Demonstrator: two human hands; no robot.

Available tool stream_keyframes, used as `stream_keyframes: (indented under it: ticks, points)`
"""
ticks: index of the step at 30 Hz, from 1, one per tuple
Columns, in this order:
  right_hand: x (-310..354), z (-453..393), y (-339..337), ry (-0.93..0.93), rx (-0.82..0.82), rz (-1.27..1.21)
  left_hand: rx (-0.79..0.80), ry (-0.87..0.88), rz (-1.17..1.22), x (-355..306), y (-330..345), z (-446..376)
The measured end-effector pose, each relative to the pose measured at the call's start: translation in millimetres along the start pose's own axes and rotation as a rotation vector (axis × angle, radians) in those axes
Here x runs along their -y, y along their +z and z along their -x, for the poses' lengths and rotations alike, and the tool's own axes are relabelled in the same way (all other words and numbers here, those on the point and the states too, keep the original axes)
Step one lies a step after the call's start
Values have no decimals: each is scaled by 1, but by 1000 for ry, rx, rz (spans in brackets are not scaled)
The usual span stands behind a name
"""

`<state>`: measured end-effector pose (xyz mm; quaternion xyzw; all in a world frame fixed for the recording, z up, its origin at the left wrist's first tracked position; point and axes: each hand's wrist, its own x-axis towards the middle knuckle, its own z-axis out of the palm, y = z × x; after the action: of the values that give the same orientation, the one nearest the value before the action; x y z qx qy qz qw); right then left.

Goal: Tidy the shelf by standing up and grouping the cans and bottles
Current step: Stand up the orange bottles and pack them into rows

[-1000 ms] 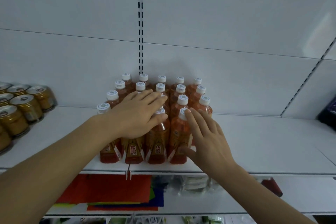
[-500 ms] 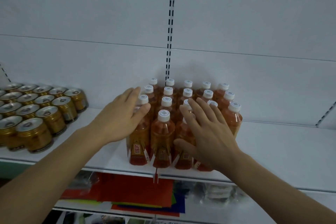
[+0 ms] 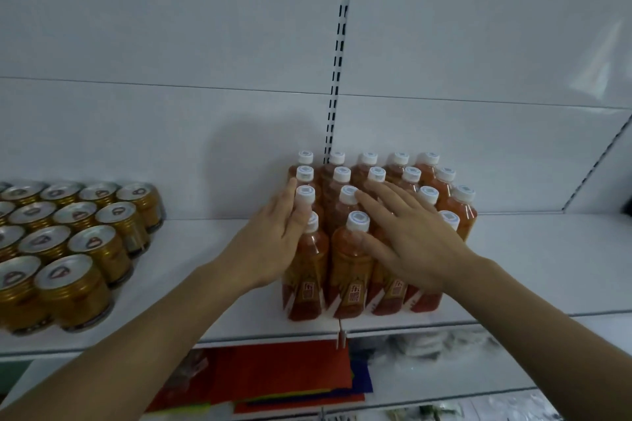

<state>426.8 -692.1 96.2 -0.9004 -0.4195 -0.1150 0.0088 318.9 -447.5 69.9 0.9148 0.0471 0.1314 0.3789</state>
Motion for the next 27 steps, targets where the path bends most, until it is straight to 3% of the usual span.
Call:
stream_keyframes:
  ticks: [7, 19, 25, 27]
  points:
    - [12, -25, -1, 43, 92, -17, 59, 24, -8, 11, 3, -12]
    - [12, -22, 2, 33, 98, -8, 114, 20, 26, 14, 0, -12]
    - [19, -32, -17, -6, 117, -50, -28, -50, 202, 25, 3, -14]
    - [31, -43, -23, -51, 109, -34, -29, 4, 244, 31, 10, -17]
